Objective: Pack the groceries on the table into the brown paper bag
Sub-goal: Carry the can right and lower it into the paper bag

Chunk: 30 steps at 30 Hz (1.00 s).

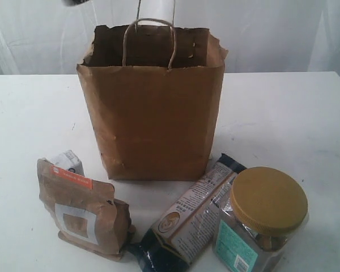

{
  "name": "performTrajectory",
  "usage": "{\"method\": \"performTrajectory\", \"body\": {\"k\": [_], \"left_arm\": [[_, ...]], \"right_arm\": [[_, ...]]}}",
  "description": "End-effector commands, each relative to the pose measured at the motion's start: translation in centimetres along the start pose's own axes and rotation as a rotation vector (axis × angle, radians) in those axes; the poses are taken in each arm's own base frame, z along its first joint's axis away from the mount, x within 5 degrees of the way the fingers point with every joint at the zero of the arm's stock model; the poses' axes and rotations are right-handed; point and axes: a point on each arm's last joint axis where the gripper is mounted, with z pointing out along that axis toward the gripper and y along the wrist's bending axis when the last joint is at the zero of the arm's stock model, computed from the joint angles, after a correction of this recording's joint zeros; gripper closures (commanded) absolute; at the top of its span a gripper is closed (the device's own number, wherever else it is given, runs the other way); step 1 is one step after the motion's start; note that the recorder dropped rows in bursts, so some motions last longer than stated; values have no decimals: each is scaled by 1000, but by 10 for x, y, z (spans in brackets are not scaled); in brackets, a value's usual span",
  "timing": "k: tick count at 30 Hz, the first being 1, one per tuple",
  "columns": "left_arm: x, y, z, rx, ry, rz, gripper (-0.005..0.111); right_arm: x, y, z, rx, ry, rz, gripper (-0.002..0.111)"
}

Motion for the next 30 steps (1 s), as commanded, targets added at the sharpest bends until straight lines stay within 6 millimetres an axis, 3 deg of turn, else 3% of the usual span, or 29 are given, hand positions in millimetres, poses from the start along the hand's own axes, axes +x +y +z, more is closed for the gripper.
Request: {"method": "performTrajectory", "body": {"k": [1,10,17,23,30], "left_arm": [[-10,-14,6,156,-68,-23,107],[35,-7,55,558,-23,14,107],[63,0,74,791,-123,154,107],[89,14,93,816,-101,176,107],[106,22,102,780,-1,219,107]], "right_arm": [[2,-1,1,8,10,8,108],[3,-1,1,10,14,8,108],[3,-1,1,11,16,8,108],[3,-1,1,9,22,56,108],[3,-1,1,9,22,56,108]]}}
